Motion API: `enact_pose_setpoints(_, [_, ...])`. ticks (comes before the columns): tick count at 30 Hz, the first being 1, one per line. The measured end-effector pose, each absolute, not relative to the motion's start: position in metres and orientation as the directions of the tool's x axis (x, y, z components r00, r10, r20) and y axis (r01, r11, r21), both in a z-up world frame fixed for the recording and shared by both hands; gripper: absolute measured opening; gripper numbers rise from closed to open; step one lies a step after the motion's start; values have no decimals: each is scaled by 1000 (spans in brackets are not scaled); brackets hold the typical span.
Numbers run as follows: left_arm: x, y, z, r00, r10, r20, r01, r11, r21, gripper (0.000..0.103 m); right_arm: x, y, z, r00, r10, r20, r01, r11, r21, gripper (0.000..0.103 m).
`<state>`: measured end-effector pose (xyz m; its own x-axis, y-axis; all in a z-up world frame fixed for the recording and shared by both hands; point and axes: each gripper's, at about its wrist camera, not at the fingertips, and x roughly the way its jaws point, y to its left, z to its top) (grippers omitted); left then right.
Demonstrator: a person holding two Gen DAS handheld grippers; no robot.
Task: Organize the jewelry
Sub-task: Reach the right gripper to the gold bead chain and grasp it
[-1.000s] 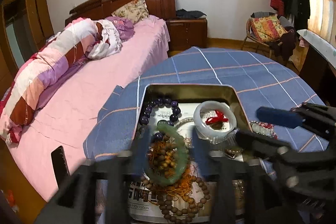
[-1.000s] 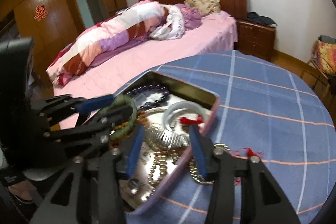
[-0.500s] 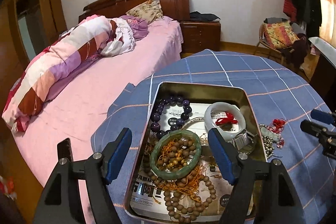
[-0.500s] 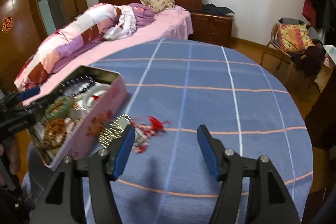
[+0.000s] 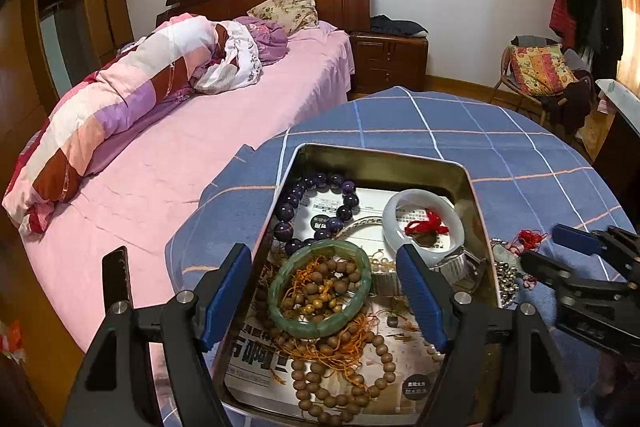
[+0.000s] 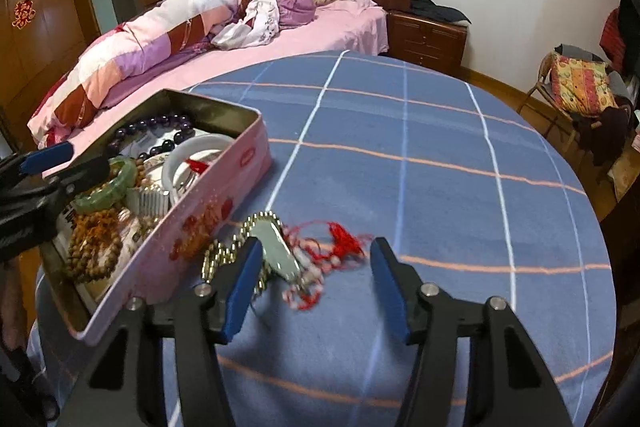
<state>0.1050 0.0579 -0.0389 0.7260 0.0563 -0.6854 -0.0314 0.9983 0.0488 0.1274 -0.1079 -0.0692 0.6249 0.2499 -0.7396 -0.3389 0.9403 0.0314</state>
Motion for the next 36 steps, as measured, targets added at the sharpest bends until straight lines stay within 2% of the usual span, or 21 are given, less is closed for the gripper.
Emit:
enact_pose_setpoints(3, [103, 54, -39, 728, 50, -684, -21, 998, 51, 75, 135, -103, -75, 596, 277, -753, -354, 933, 63, 60])
enact_pose_setpoints(7, [102, 50, -40, 725, 43, -688, -12, 999, 50, 75, 133, -97, -82, 584, 259, -769, -374, 927, 28, 60])
enact_pose_setpoints(12, [97, 45, -35, 730, 29, -683, 0, 999, 43, 75, 124, -109, -84, 583, 178, -793, -344, 938, -43, 49])
enact_pose_setpoints(18, [89, 31, -26, 742, -3, -670, 42, 998, 42, 75, 105, -147, -83, 590, 110, -800, -271, 960, -68, 48])
enact_pose_setpoints(26, [79, -12, -25, 742, -58, -668, 136, 989, 65, 75, 83, -180, -81, 596, 93, -798, -234, 970, -62, 49])
enact_pose_setpoints(28, [78, -20, -26, 741, -61, -669, 149, 986, 76, 75, 80, -182, -79, 600, 78, -796, -232, 970, -79, 39])
enact_pose_setpoints(29, [78, -22, -26, 740, -65, -669, 156, 985, 77, 75, 80, -182, -79, 602, 58, -796, -223, 970, -99, 29])
enact_pose_setpoints(30, [78, -25, -27, 739, -66, -671, 161, 984, 81, 75, 80, -183, -79, 608, 39, -793, -217, 969, -118, 28])
enact_pose_setpoints(35, [81, -42, -30, 734, -72, -675, 183, 979, 94, 75, 77, -203, -77, 610, -13, -793, -134, 984, -119, 29])
enact_pose_setpoints(36, [82, -45, -30, 735, -74, -674, 186, 978, 96, 75, 75, -210, -76, 614, -12, -789, -116, 988, -105, 33])
